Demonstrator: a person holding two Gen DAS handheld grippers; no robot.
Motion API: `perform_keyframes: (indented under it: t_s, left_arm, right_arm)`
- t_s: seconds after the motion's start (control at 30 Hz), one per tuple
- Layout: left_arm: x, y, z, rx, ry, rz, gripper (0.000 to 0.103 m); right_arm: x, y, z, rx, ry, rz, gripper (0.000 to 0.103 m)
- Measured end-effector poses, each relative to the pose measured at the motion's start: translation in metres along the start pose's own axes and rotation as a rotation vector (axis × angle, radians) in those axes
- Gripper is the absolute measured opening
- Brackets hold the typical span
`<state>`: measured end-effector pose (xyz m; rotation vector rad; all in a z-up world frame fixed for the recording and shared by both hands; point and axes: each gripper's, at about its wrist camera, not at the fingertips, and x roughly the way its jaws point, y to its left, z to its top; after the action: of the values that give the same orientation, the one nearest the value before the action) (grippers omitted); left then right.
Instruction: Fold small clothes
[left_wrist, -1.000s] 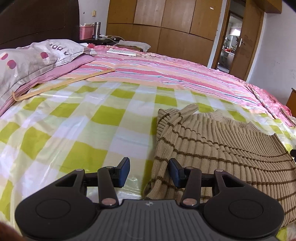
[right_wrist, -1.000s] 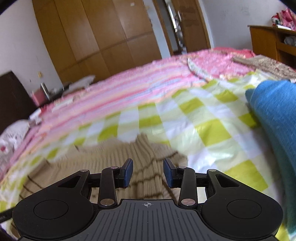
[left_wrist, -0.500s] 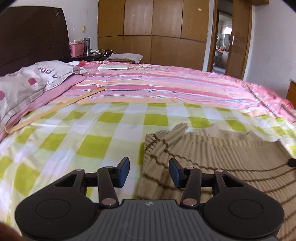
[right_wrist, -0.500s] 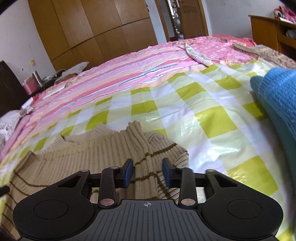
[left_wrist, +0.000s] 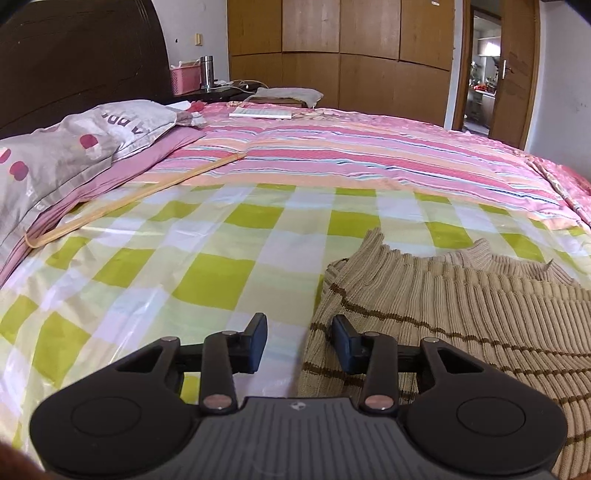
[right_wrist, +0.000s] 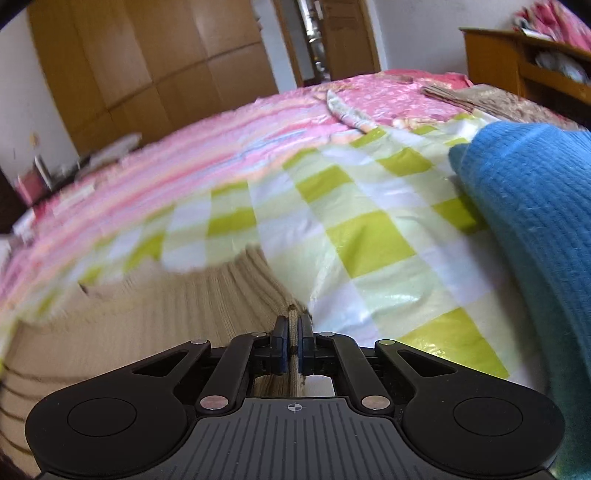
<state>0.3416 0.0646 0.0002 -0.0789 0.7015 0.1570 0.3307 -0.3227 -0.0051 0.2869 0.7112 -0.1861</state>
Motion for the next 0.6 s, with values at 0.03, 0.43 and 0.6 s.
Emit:
perform_keyframes:
  t_s: [0.03,0.43,0.6]
  left_arm:
    - [-0.003,0.001,0.000,0.003,-0.002,0.001,0.045]
    - [-0.078,0.027,-0.027,-0.004,-0.054,-0.099,0.045]
    - [-0.089,0.036,-0.054,-0.007,-0.020,-0.147,0.045]
  right_arm:
    - [0.000,0.002,-0.001,-0.011,-0.005,-0.005,0.003]
    - [-0.064,0.024,0.004,-0.107,-0.092,0.071,0.014]
    - [-0.096,0.041,-0.031,-0.202,-0.052,0.168,0.014]
